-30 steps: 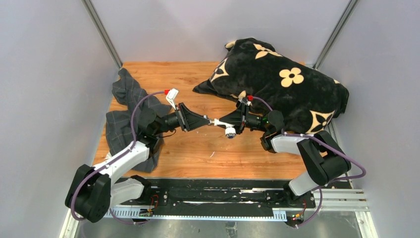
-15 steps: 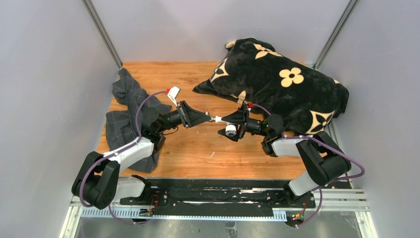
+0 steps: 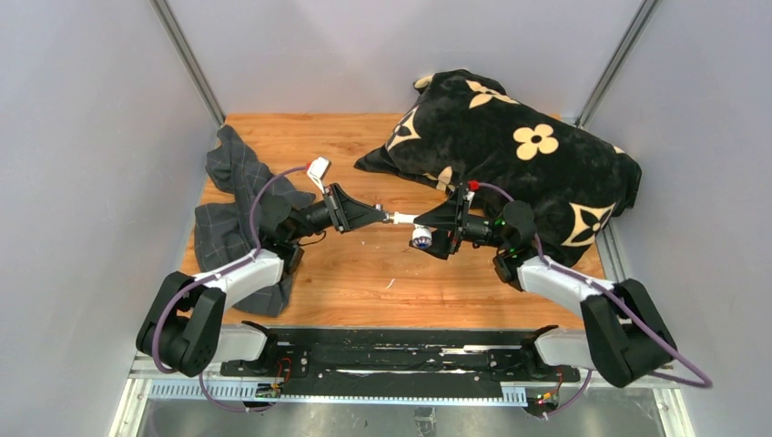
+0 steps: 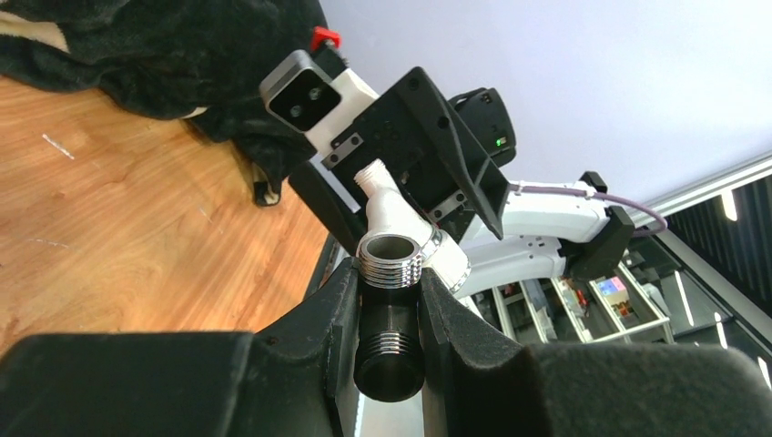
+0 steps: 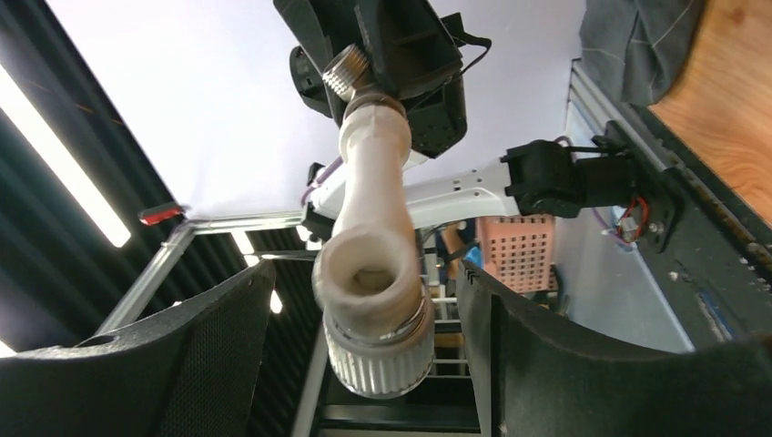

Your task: Install the water faucets

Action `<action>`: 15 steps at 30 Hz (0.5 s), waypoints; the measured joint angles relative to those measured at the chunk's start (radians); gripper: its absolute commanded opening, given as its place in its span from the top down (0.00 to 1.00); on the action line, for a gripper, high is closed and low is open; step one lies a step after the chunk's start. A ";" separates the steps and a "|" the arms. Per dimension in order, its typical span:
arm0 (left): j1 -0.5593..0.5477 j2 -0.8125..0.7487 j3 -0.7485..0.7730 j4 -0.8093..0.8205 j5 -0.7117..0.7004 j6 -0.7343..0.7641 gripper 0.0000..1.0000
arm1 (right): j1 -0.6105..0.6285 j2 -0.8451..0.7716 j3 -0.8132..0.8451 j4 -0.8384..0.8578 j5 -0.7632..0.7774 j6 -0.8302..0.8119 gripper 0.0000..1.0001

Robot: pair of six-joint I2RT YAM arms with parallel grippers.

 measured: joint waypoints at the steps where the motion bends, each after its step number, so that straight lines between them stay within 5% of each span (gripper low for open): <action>1: 0.002 0.000 0.000 0.000 0.000 0.000 1.00 | -0.003 -0.031 0.012 -0.072 -0.005 -0.042 0.27; 8: 0.006 0.022 0.000 0.003 0.000 -0.005 1.00 | -0.007 -0.137 0.103 -0.428 -0.035 -0.270 0.26; 15: 0.009 0.055 -0.002 0.015 0.000 -0.019 1.00 | -0.007 -0.156 0.140 -0.550 -0.061 -0.349 0.26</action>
